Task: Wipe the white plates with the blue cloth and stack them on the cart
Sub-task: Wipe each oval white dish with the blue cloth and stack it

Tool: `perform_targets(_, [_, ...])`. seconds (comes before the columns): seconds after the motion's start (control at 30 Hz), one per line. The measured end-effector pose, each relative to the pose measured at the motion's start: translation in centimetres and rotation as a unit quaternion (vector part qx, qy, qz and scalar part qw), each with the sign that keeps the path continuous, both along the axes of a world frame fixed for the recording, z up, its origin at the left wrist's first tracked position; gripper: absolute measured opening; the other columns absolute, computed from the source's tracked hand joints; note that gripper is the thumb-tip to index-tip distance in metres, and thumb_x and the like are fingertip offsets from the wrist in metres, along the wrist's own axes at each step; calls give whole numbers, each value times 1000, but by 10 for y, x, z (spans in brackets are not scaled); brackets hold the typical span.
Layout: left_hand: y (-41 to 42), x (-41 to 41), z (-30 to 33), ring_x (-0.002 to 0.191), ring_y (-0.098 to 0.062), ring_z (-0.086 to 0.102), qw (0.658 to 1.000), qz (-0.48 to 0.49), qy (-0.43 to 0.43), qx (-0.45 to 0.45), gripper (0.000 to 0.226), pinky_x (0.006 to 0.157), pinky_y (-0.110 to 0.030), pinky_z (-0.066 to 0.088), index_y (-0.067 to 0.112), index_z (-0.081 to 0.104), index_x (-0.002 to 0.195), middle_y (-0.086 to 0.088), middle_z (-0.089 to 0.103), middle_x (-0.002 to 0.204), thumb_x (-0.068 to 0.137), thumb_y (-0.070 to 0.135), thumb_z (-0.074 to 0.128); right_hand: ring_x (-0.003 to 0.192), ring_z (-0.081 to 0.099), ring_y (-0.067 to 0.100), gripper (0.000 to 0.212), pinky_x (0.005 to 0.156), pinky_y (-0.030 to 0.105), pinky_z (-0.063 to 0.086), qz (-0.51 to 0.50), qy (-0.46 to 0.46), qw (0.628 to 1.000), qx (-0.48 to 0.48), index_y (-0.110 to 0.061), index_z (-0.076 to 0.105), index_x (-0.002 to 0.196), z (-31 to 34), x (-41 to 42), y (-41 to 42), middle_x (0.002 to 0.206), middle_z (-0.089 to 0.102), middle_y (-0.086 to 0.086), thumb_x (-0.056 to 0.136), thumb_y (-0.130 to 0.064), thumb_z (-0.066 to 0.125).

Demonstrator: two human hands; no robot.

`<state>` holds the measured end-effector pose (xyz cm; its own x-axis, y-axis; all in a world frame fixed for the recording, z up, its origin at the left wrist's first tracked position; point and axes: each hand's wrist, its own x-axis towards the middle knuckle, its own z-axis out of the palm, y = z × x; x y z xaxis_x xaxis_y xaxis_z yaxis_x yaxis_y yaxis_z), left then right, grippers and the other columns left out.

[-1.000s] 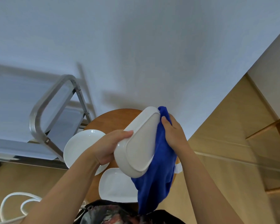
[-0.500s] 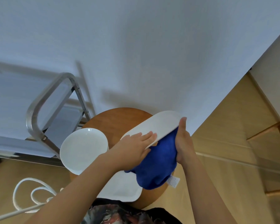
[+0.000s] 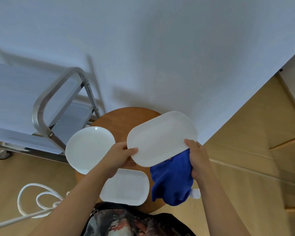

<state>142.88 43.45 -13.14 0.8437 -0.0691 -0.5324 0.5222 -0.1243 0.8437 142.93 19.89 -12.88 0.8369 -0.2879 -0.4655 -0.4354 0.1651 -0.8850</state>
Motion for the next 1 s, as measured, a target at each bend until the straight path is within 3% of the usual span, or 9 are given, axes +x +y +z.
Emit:
perform_targets(0.1, [1,-3,-10,90,-23,68,998,59,0,-12,15,59,-26,58,18,62,107,-5,68,105,93,13,57,87,68,22,19,65,32,52,41,5,999,-27,-22,65,101,-11,-5,4,93,72,3,88,-35,60])
perform_targets(0.23, [16,-6,-25,93,-26,66,995,94,6,8,16,61,-28,58,15,64,106,-7,68,104,93,10,56,75,69,15,30,64,28,52,30,-4,996,-84,-20,65,87,-20,-4,-3,77,72,-1,87,-49,59])
perform_targets(0.3, [28,-9,-36,92,-26,66,993,108,18,35,13,65,-30,57,18,65,97,-6,68,101,93,10,56,78,67,12,29,66,27,51,18,-6,993,-113,-23,64,88,-25,3,-8,81,70,-3,89,-51,55])
perform_targets(0.43, [49,-19,-64,89,-23,64,989,103,72,81,14,63,-29,54,12,65,105,-5,68,97,94,11,56,87,62,13,31,80,31,51,39,-23,985,-165,-19,63,95,-41,23,-8,90,67,-3,93,-47,51])
perform_targets(0.6, [60,-33,-104,94,-22,61,980,78,146,108,20,66,-29,52,13,62,114,-3,65,100,95,14,56,64,46,12,36,61,28,41,88,-51,968,-231,-11,49,73,-79,37,3,66,47,2,97,-37,47])
perform_targets(0.7, [63,-40,-124,101,-24,59,974,73,180,118,25,68,-29,52,13,60,120,-6,63,111,95,15,54,64,46,12,37,67,32,44,117,-57,953,-273,-6,51,80,-106,41,9,68,48,6,98,-37,44])
perform_targets(0.8, [70,-45,-140,102,-23,58,969,60,201,132,29,62,-23,51,13,58,124,-5,61,115,96,16,53,60,43,7,33,61,22,37,156,-42,941,-298,-19,44,71,-135,42,17,65,44,-6,100,-35,42])
perform_targets(0.87, [77,-47,-151,102,-24,58,966,59,209,142,28,62,-24,51,11,59,123,-9,61,116,96,16,53,64,46,8,30,60,19,35,178,-21,940,-291,-15,49,79,-151,39,24,70,48,-4,101,-32,41])
perform_targets(1.0, [85,-49,-169,97,-24,59,960,46,226,156,27,68,-28,54,6,60,121,-14,62,114,96,14,54,73,46,18,29,68,28,37,222,24,922,-317,-6,49,86,-179,32,35,80,50,7,102,-28,40])
